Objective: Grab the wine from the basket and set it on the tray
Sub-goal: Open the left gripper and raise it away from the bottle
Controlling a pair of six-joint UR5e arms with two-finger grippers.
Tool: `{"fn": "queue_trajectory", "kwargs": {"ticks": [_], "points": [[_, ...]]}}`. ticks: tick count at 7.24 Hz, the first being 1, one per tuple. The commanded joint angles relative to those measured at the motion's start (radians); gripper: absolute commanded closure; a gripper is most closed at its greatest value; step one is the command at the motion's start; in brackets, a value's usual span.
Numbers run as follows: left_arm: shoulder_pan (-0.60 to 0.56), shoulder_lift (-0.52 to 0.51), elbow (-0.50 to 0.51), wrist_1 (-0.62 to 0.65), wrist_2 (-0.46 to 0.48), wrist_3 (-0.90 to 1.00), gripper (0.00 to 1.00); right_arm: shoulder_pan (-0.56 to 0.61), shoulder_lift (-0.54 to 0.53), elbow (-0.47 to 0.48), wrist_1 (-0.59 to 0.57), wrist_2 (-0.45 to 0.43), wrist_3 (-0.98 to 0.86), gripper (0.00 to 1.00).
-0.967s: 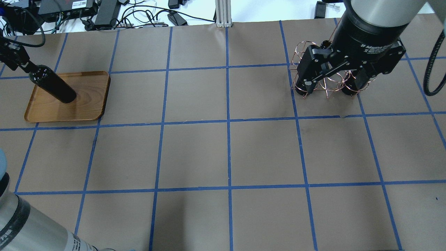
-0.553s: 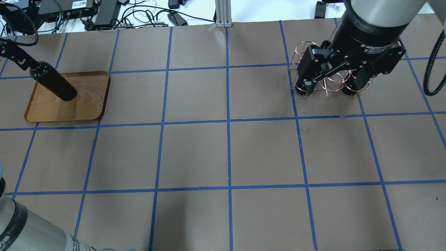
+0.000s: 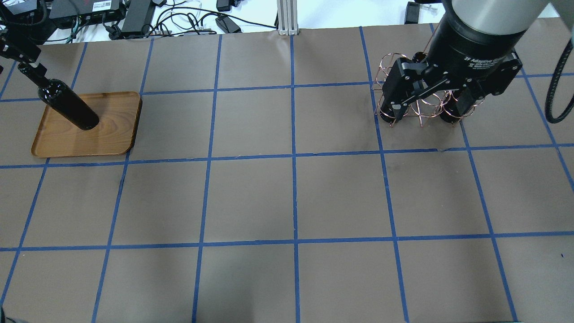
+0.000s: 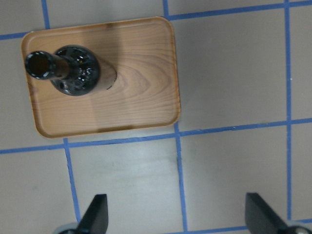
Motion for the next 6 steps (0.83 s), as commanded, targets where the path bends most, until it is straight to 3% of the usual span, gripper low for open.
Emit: {"fn": "queue_trajectory", "kwargs": {"ticks": [1, 3, 6], "points": [[-0.111, 0.126, -0.076, -0.006, -0.021, -0.185, 0.00, 0.000, 0.000, 0.000, 0.000, -0.001, 0.000, 0.00], [-0.255, 0.187, -0.130, -0.004, -0.011, -0.357, 0.00, 0.000, 0.000, 0.000, -0.001, -0.001, 0.000, 0.00], [-0.320, 0.259, -0.237, 0.003, -0.020, -0.377, 0.00, 0.000, 0.000, 0.000, -0.001, -0.001, -0.001, 0.00]]}}
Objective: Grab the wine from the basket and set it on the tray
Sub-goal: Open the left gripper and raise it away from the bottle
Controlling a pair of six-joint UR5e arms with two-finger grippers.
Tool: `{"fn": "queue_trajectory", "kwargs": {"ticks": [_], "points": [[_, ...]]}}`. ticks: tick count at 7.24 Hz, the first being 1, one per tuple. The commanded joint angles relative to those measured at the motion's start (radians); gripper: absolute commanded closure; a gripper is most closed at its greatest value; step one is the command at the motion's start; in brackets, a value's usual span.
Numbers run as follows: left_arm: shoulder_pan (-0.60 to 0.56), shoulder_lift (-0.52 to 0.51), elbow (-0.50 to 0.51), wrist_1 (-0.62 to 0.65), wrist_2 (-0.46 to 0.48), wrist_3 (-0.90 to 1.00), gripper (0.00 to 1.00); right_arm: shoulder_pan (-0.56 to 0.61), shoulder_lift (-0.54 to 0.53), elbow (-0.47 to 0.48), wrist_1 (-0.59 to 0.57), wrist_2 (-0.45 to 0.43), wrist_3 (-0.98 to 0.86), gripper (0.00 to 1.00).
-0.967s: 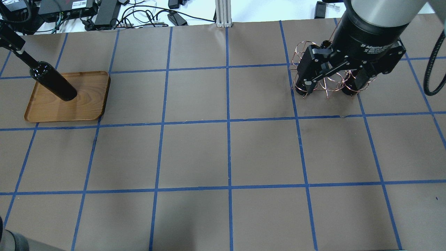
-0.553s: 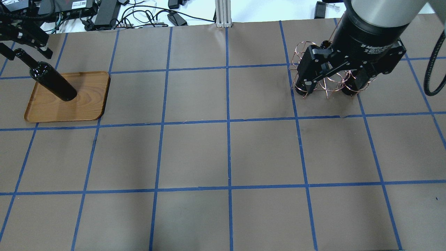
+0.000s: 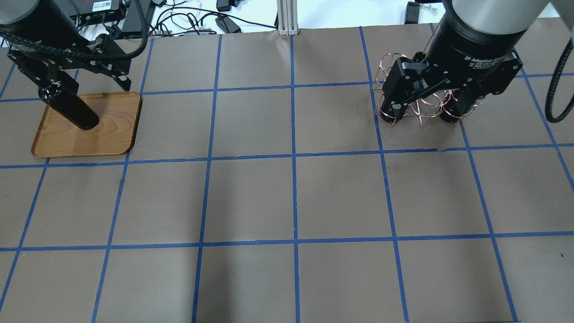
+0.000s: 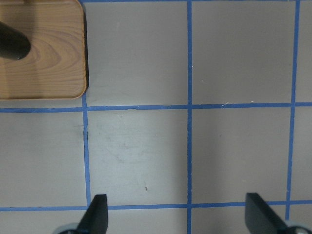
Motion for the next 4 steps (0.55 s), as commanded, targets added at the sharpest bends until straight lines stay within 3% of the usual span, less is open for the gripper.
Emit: {"fn": "queue_trajectory", "kwargs": {"ticks": [1, 4], "points": [[-0.039, 0.047, -0.075, 0.006, -0.002, -0.037, 0.00, 0.000, 0.000, 0.000, 0.000, -0.001, 0.000, 0.00], [-0.068, 0.055, -0.106, 0.044, 0.000, -0.040, 0.00, 0.000, 0.000, 0.000, 0.000, -0.001, 0.000, 0.00]]}}
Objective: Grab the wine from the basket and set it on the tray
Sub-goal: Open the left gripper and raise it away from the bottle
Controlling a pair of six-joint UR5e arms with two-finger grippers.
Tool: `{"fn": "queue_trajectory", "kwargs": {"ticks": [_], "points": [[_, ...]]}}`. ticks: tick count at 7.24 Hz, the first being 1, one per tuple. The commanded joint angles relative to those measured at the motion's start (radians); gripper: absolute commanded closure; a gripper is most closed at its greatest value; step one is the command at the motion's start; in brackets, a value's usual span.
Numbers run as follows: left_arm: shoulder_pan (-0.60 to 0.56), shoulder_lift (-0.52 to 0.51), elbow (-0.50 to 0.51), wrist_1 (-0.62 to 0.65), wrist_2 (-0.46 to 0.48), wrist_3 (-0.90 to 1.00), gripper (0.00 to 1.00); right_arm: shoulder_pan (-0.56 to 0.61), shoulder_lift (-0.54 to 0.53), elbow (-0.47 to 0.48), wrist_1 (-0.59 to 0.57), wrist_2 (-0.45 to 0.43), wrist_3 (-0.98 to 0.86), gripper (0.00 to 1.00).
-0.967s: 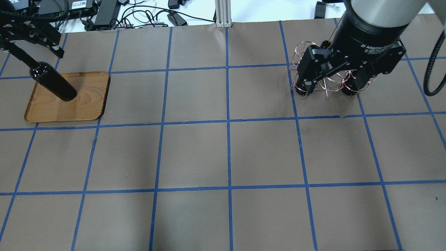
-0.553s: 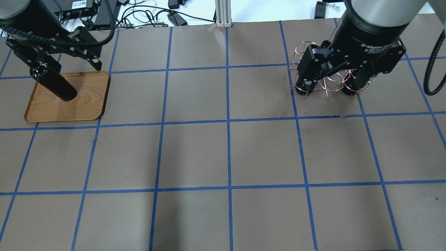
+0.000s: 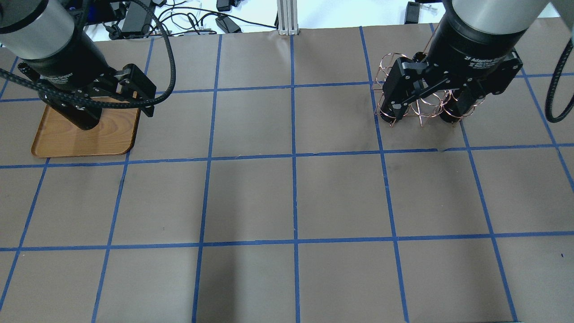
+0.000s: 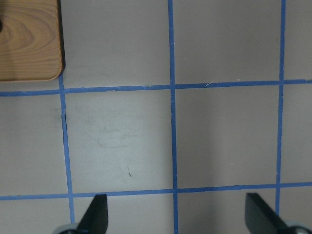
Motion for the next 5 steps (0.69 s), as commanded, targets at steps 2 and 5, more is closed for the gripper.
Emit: {"fn": "queue_trajectory", "kwargs": {"ticks": [2, 5], "points": [[-0.021, 0.008, -0.020, 0.016, 0.004, -0.002, 0.00, 0.000, 0.000, 0.001, 0.000, 0.000, 0.000, 0.00], [-0.019, 0.007, -0.020, 0.019, 0.004, 0.001, 0.00, 0.000, 0.000, 0.001, 0.002, 0.000, 0.000, 0.00]]}}
